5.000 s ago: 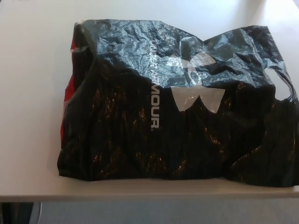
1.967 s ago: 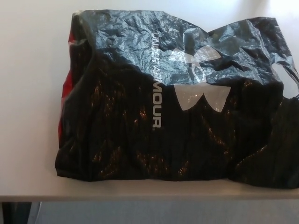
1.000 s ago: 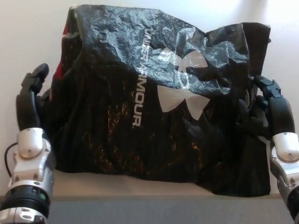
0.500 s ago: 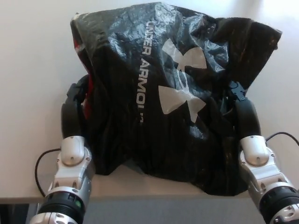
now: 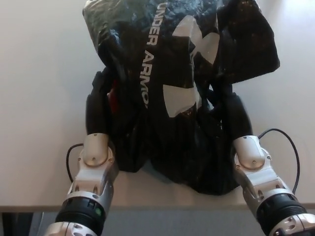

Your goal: A plastic bag is kept in the middle of the desk and the robot uses both its hands to grab the bag from the left and right and brings its hands close together to compress the bag

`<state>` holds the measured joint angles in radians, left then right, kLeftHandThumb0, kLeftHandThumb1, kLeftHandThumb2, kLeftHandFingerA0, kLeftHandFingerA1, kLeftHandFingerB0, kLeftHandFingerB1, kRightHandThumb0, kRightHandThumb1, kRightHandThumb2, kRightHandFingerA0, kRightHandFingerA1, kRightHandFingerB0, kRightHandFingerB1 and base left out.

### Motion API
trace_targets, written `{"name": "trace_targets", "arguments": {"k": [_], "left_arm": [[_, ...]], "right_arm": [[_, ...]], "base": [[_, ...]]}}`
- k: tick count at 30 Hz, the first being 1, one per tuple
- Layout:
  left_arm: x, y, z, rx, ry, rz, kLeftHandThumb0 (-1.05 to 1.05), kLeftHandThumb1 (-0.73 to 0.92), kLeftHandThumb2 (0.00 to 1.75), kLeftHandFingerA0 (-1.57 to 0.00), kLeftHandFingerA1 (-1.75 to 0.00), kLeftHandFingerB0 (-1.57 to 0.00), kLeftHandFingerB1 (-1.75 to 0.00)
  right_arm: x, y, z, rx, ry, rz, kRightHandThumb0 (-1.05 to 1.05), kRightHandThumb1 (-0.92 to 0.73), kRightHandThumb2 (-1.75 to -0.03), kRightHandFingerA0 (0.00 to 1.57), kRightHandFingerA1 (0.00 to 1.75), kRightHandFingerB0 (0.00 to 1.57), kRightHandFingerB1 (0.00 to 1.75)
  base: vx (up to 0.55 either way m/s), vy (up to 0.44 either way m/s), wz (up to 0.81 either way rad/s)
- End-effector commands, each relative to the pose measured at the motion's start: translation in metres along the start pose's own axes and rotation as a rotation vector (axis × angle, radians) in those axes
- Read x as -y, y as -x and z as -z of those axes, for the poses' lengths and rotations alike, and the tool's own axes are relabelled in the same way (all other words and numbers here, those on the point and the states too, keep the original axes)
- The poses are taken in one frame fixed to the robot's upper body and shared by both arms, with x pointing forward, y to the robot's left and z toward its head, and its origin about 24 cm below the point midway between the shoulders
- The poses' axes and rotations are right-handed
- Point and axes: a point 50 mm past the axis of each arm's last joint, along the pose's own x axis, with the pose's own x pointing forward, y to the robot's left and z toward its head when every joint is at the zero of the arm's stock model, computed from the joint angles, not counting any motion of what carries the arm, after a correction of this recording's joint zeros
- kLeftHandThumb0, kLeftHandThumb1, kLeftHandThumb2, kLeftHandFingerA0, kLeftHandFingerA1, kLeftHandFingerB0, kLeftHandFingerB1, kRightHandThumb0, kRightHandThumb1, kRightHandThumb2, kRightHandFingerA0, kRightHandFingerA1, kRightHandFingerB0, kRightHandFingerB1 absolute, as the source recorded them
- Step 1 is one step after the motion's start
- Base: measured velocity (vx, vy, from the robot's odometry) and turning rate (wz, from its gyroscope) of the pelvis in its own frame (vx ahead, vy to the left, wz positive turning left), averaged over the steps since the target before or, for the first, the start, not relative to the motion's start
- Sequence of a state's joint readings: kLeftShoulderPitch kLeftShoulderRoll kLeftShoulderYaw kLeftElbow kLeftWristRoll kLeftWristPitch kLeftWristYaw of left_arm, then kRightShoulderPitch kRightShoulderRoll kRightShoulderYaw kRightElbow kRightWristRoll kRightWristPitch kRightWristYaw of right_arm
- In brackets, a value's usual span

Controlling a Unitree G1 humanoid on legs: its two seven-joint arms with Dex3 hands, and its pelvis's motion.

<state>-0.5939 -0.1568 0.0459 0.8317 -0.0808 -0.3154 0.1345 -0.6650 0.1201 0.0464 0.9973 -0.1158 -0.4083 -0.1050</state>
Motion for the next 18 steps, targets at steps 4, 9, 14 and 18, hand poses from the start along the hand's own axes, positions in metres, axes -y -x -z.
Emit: {"name": "trace_targets", "arguments": {"k": [4,9,14,18], "left_arm": [[0.009,-0.003,-0.010,0.091,-0.125,0.051,-0.64,0.84,1.18,-0.02,-0.42,-0.02,-0.39],[0.015,-0.002,-0.011,0.102,-0.160,0.050,-0.64,0.92,0.76,-0.02,-0.33,-0.04,-0.25],[0.012,0.002,-0.004,0.066,-0.192,0.076,-0.72,0.75,1.08,-0.02,-0.36,-0.08,-0.35],[0.013,0.004,-0.005,0.048,-0.189,0.098,-0.65,0.92,0.72,-0.07,-0.33,-0.13,-0.28]], "right_arm": [[-0.023,-0.001,-0.068,0.403,-0.026,-0.105,-0.36,-0.50,-1.11,0.01,0.51,0.00,0.49],[-0.032,0.005,-0.078,0.438,-0.037,-0.166,-0.36,-0.51,-1.11,0.02,0.51,0.00,0.48],[-0.044,0.011,-0.078,0.400,-0.152,-0.233,-0.37,-0.48,-1.09,0.01,0.51,0.00,0.49],[-0.046,0.013,-0.077,0.395,-0.152,-0.238,-0.37,-0.48,-1.09,0.01,0.51,0.00,0.49]], "base": [[0.00,0.000,0.00],[0.00,0.000,0.00],[0.00,0.000,0.00],[0.00,0.000,0.00]]}}
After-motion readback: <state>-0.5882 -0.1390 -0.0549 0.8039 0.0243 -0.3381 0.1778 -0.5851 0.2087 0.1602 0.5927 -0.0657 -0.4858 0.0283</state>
